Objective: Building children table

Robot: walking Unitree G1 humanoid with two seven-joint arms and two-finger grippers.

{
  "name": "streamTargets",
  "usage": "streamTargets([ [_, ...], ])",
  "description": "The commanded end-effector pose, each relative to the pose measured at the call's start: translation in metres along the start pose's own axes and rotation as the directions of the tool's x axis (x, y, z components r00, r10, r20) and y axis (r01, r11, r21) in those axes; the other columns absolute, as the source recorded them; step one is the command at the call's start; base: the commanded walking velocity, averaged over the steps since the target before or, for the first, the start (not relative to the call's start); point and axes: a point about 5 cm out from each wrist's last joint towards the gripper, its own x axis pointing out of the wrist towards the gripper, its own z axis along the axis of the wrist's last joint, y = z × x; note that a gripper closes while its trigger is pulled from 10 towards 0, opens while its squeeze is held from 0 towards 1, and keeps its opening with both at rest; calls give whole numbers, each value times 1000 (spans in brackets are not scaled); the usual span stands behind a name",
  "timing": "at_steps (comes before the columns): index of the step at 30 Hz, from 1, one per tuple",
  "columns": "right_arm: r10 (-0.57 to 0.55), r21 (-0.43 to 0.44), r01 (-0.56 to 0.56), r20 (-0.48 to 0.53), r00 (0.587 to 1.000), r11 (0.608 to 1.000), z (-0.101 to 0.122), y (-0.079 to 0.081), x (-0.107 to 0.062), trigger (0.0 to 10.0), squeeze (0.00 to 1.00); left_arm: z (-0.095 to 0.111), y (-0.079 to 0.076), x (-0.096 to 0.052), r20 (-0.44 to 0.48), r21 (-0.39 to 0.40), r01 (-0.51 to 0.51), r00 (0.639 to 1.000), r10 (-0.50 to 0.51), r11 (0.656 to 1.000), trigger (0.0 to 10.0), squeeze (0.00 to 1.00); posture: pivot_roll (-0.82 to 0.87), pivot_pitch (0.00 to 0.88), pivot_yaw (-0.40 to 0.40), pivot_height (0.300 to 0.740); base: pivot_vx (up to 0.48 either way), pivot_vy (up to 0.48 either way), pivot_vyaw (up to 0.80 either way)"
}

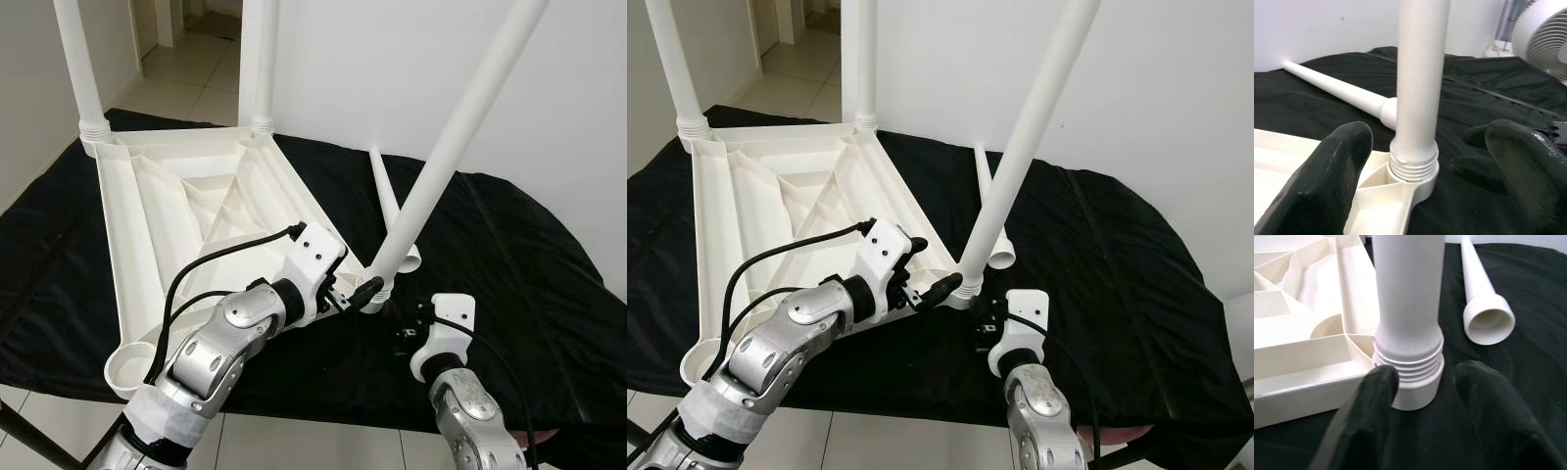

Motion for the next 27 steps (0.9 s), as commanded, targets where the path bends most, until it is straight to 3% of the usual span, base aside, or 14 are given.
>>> streamTargets([
  [1,30,17,-30,-7,1000,999,0,2,2,0,0,0,2,2,-8,-9,5,1000,-5,1000,10000,0,-3,0,-151,740,0,0,0],
  [6,145,57,-144,-18,989,988,3,10,9,0,0,-3,10,2,-38,-18,-53,998,53,998,10000,0,3,0,-155,740,0,0,0],
  [9,158,57,-157,-17,987,986,4,10,10,0,0,-4,11,2,-43,-18,-60,997,59,998,10000,0,3,0,-155,740,0,0,0],
  [11,186,85,-184,-17,982,979,6,8,15,9412,0,-6,13,2,-54,-19,-82,995,81,996,10000,0,6,0,-157,740,0,0,0],
  [13,211,83,-210,-12,977,974,8,6,20,10000,0,-8,14,2,-67,-20,-98,993,97,995,10000,0,10,0,-160,740,0,0,0],
  [19,219,92,-218,-7,976,972,14,-7,34,10000,0,-20,15,3,-147,9,-123,982,123,992,10000,0,12,0,-160,740,0,0,0],
  [24,208,78,-207,-4,978,975,17,-17,41,10000,0,-29,11,1,-204,-25,-103,974,95,994,10000,0,12,0,-160,740,0,0,0],
  [27,178,71,-178,-2,984,982,17,-24,46,10000,0,-37,12,0,-260,10,-126,958,124,992,10000,0,21,0,-166,740,0,0,0],
])
